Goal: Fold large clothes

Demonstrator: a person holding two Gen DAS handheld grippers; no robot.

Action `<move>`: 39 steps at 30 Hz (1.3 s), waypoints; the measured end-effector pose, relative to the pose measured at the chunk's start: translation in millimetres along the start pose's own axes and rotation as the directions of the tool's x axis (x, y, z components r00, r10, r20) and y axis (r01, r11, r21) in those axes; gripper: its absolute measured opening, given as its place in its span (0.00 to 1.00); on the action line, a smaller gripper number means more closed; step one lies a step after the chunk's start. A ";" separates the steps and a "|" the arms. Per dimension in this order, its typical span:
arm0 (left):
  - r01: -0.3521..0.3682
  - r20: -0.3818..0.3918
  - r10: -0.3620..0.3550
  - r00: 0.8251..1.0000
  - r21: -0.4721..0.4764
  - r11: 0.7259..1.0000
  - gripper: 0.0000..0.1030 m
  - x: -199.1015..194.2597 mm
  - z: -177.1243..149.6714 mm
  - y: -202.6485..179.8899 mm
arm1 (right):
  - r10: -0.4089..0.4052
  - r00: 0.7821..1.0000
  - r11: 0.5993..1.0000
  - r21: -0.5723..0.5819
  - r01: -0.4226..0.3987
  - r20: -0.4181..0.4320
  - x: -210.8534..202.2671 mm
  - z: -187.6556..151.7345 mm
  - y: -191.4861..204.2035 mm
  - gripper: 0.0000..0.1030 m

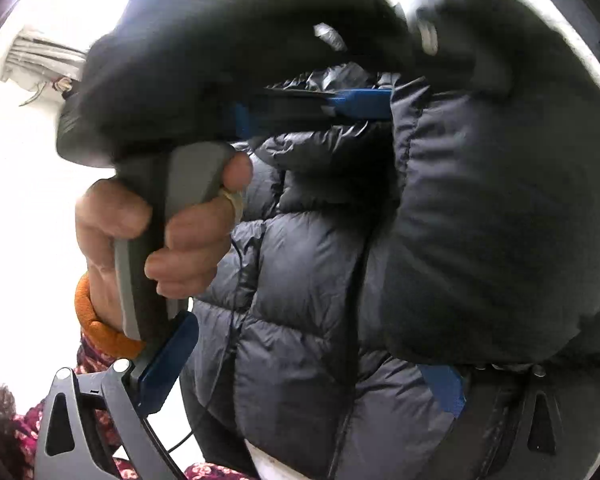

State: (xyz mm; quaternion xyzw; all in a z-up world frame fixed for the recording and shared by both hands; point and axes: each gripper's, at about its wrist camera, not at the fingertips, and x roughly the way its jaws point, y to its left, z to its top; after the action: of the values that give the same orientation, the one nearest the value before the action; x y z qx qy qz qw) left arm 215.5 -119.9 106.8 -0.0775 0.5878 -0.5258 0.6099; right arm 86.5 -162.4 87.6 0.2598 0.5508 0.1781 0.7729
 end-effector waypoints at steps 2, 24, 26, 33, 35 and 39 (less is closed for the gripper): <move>-0.055 0.102 0.051 0.994 0.036 0.998 0.07 -20.8 1.7 -4.9 | 0.030 1.000 1.000 0.004 -0.030 0.006 -3.4 -0.1 -2.0 0.99; -0.482 0.339 0.486 0.806 -0.101 0.870 0.59 -98.1 -23.8 53.6 | 0.216 0.953 0.942 0.211 -0.261 0.211 31.0 52.1 -108.2 0.98; -0.490 0.359 0.477 0.802 -0.060 0.870 0.68 -120.1 -42.5 55.6 | 0.321 0.924 0.913 0.190 -0.361 0.208 40.4 56.6 -98.2 0.79; -0.524 0.449 0.474 0.757 -0.015 0.851 0.74 -170.6 -80.9 61.6 | 0.491 0.857 0.860 0.073 -0.506 0.156 40.2 92.0 -23.1 0.17; -0.509 0.473 0.454 0.755 -0.012 0.860 0.76 -187.4 -96.1 67.8 | 0.495 0.857 0.861 0.052 -0.506 0.143 39.0 108.7 -1.3 0.17; -0.498 0.497 0.444 0.745 -0.028 0.867 0.80 -208.9 -111.3 81.4 | 0.467 0.875 0.881 0.016 -0.473 0.129 37.5 148.9 39.8 0.22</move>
State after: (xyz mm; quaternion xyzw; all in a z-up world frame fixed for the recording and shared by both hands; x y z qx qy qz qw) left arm 222.3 126.7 148.5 -0.0238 0.3861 -0.3481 0.8539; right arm 239.9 -140.1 121.4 0.4141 0.4272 0.3313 0.7323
